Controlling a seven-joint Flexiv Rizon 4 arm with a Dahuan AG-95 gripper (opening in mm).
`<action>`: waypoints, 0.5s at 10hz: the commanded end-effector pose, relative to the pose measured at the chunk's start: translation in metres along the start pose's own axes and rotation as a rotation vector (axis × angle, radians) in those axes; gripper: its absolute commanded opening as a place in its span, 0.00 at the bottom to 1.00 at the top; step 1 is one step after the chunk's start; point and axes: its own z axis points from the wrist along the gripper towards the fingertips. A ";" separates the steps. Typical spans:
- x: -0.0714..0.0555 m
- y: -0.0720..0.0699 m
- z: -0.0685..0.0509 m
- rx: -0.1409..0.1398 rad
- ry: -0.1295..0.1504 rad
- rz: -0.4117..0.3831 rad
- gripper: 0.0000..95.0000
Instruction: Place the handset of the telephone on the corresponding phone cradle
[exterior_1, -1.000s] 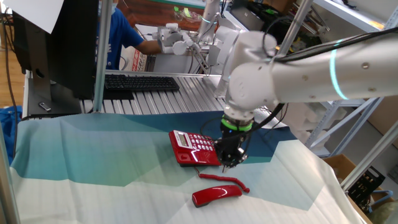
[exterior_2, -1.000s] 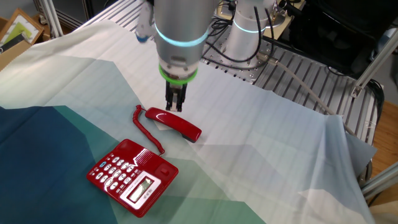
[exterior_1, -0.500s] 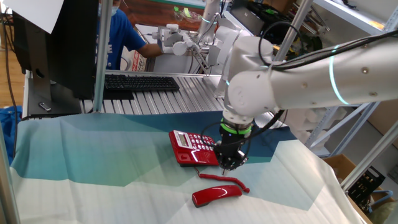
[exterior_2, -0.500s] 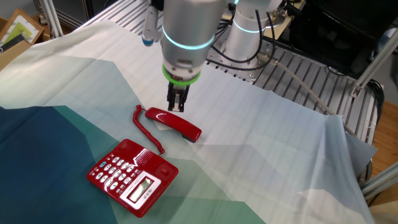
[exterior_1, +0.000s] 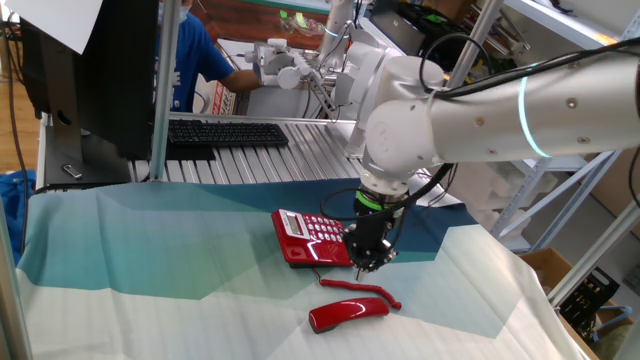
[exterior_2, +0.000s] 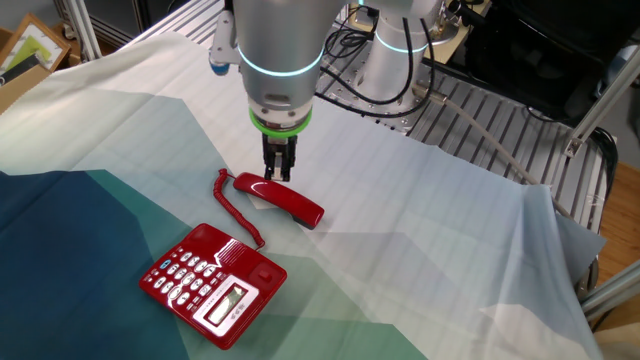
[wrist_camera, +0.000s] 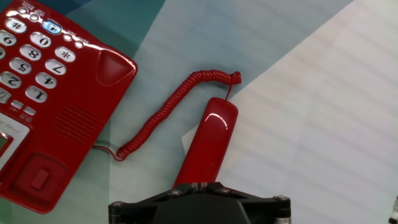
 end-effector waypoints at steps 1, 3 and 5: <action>0.000 -0.001 -0.001 -0.007 -0.025 -0.005 0.00; 0.001 -0.001 -0.003 -0.012 -0.020 -0.003 0.00; 0.002 -0.001 -0.004 -0.040 -0.030 0.019 0.00</action>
